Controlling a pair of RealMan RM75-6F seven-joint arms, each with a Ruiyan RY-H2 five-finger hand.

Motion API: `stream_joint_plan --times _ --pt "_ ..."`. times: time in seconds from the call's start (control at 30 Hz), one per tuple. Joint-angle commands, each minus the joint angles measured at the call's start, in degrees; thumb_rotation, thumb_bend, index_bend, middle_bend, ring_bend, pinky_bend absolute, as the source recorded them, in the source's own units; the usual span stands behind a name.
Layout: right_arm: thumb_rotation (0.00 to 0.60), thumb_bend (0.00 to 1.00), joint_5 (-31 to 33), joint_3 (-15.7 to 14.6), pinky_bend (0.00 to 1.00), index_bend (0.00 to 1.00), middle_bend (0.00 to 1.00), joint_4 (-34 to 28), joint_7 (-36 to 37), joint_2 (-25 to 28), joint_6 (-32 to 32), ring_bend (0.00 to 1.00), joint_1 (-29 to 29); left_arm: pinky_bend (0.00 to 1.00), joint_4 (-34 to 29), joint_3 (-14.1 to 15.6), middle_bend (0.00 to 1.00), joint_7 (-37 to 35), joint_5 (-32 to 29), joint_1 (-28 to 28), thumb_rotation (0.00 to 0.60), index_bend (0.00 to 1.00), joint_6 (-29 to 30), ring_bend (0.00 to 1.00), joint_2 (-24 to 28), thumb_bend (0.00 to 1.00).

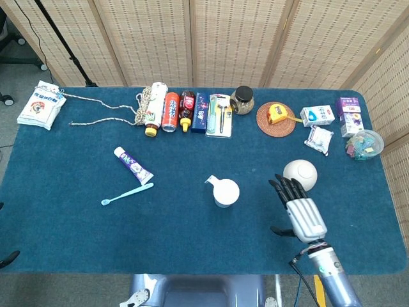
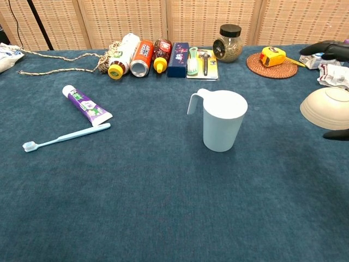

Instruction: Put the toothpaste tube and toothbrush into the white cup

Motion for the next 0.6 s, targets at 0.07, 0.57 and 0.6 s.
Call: stream_joint_plan --times 0.07,0.57,0.6 --pt "0.6 0.0 4.59 2.42 0.0 0.0 0.0 2.97 -2.27 -6.22 -3.77 0.0 4.56 0.0 -0.13 -0.09 0.0 0.13 -0.25 -0.12 0.6 0.0 -0.27 0.0 0.04 0.0" --pt "0.6 0.0 14.07 5.26 0.0 0.0 0.0 10.04 -4.46 -15.18 -8.21 0.0 11.52 0.0 -0.24 -0.64 0.0 -1.71 -1.76 -0.59 0.6 0.0 -1.45 0.0 0.75 0.0" --pt "0.6 0.0 14.33 5.34 0.0 0.0 0.0 10.72 -4.34 -15.72 -8.22 0.0 11.84 0.0 -0.27 -0.65 0.0 -1.68 -1.77 -0.63 0.6 0.0 -1.52 0.0 0.77 0.0"
